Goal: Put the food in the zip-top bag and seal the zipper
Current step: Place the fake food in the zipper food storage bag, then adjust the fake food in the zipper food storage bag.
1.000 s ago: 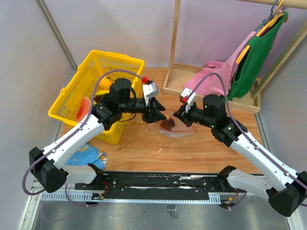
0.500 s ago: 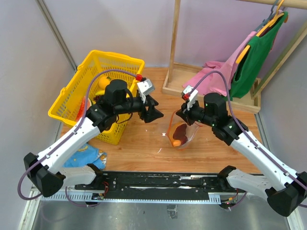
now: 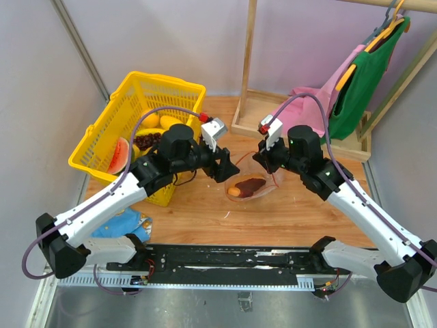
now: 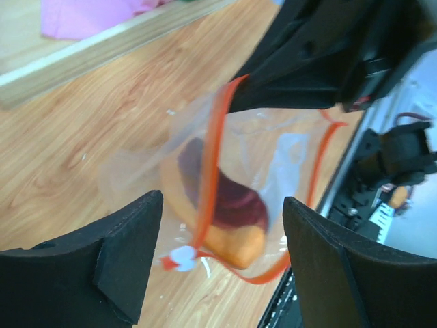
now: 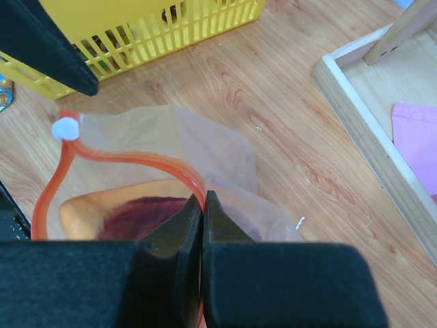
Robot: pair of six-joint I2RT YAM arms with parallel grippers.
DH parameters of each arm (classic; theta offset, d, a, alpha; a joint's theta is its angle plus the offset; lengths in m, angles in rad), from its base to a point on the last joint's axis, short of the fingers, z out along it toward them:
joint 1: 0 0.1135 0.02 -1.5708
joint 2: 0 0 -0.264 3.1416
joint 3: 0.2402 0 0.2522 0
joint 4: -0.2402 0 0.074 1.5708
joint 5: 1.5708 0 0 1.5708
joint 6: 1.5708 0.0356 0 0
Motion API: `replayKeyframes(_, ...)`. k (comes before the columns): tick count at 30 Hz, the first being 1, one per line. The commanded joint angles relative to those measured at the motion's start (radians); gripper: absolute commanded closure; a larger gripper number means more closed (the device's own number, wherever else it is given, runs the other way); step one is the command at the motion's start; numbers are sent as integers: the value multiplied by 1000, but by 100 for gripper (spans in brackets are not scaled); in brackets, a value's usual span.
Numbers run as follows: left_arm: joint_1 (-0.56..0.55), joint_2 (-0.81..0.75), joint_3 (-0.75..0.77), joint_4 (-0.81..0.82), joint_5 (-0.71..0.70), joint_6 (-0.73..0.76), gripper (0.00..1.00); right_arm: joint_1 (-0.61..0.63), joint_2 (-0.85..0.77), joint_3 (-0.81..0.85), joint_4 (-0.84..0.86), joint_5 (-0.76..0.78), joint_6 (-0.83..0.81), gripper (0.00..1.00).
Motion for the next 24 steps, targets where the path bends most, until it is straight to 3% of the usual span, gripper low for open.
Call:
replayKeyframes(1,-60,36,32,-69,-275,-7,25,-11,-3,52,-27,27,30,99)
replayKeyframes(12,-175,95,39,-120,-416,-52,23,-12,-6,52,-37,41,37,99)
replayKeyframes(24,-181,89,44,-257,-699,-370,25,-12,2,54,-40,84,92,99)
